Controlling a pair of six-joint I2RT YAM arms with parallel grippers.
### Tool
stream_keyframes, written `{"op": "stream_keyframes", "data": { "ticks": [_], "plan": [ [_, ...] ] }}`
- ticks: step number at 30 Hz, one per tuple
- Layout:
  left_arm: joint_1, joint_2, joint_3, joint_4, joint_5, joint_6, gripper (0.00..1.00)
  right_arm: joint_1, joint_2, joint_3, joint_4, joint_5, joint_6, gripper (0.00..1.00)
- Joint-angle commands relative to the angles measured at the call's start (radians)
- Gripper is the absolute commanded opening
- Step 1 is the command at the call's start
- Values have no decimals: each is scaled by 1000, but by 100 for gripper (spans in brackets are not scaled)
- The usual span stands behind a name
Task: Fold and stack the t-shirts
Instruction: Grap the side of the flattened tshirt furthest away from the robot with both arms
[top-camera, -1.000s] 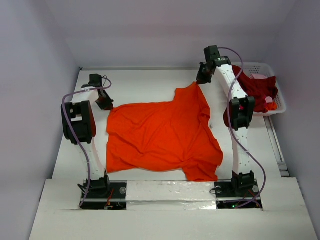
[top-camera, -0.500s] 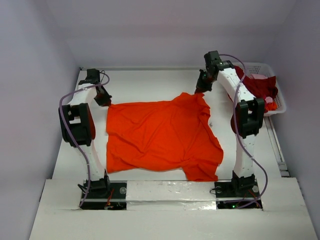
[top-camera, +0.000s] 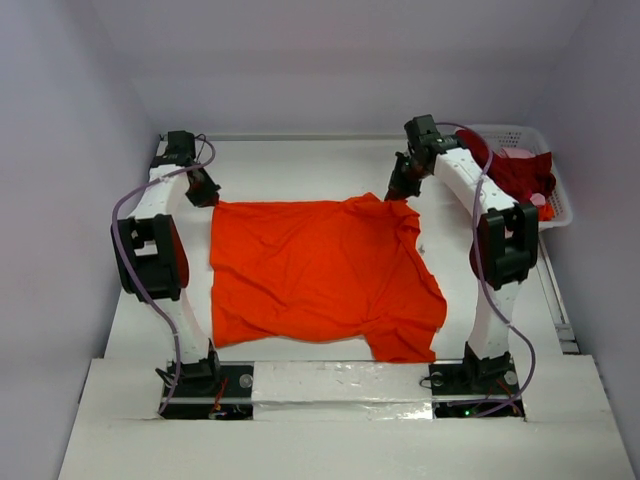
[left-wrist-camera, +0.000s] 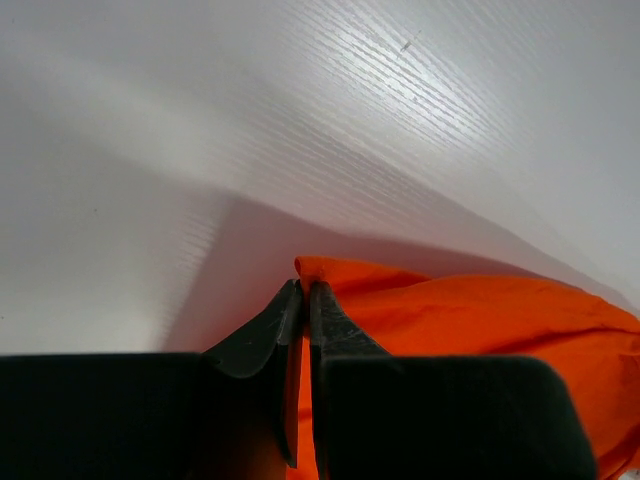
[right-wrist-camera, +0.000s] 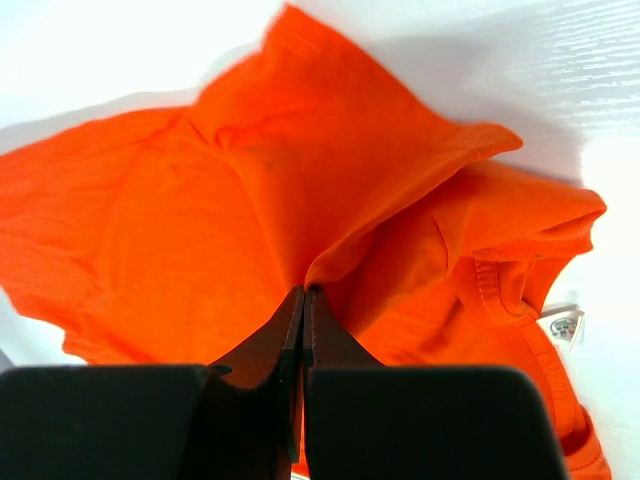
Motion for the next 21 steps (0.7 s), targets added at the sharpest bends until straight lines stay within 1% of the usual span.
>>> {"op": "stream_keyframes", "data": {
  "ticks": [1, 5, 8, 14, 21],
  "plan": [
    [-2, -78, -12, -31, -16, 8, 0, -3, -91, -17, 52, 1, 34, 0],
    [-2, -113, -38, -34, -12, 7, 0, -3, -149, -75, 72, 12, 51, 0],
    [-2, -126, -60, -40, -12, 8, 0, -3, -167, -109, 74, -7, 56, 0],
    [-2, -167, -104, -48, -16, 5, 0, -3, -238, -227, 109, -43, 89, 0],
    [-2, -188, -124, -62, -25, 14, 0, -21, -287, -327, 130, 7, 91, 0]
  ]
}}
